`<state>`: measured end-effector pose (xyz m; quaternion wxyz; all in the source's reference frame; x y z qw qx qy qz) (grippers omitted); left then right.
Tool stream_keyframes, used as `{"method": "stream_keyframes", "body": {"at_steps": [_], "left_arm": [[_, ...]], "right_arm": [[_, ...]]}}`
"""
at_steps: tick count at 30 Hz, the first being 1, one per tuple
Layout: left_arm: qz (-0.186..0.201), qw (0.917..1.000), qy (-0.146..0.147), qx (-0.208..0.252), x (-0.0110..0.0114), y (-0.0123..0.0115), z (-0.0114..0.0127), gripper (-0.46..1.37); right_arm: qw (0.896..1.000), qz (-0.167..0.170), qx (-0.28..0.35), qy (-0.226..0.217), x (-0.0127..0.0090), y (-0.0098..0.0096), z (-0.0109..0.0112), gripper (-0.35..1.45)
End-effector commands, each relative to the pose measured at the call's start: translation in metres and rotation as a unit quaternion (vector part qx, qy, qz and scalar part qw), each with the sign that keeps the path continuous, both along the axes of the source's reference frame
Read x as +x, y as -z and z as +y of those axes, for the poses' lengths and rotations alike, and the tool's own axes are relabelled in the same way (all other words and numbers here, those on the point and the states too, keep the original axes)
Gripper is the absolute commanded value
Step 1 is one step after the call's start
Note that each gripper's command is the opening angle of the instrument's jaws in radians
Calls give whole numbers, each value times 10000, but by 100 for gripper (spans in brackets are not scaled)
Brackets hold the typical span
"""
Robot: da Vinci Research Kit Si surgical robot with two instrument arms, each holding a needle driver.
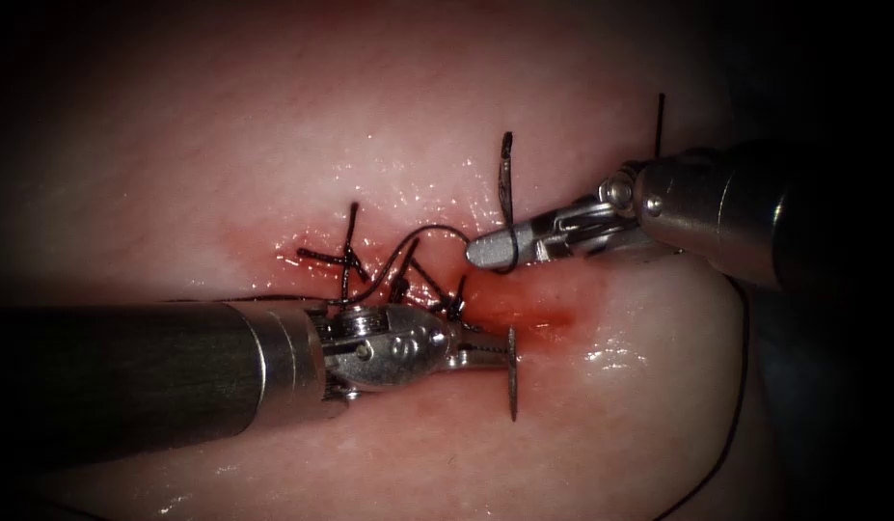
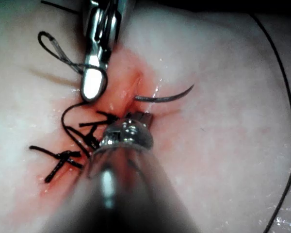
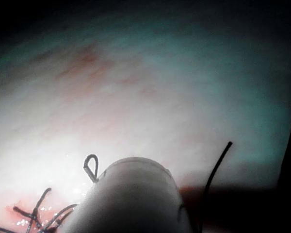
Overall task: Wound Closure
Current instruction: Use the right gripper to insert the needle through the top of the skin
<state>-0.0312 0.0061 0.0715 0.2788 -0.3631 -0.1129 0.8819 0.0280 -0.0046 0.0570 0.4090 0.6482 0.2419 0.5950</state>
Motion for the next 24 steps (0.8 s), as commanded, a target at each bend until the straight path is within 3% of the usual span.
{"method": "stream_keyframes", "body": {"at_steps": [1,24], "left_arm": [[-4,10000,-7,1,1,0,0,-13],[-3,10000,-29,-20,1,0,0,-11]], "right_arm": [[10000,-6,-23,15,0,0,-1,-35],[9995,-73,-149,-273,-2,-8,2,-35]]}}
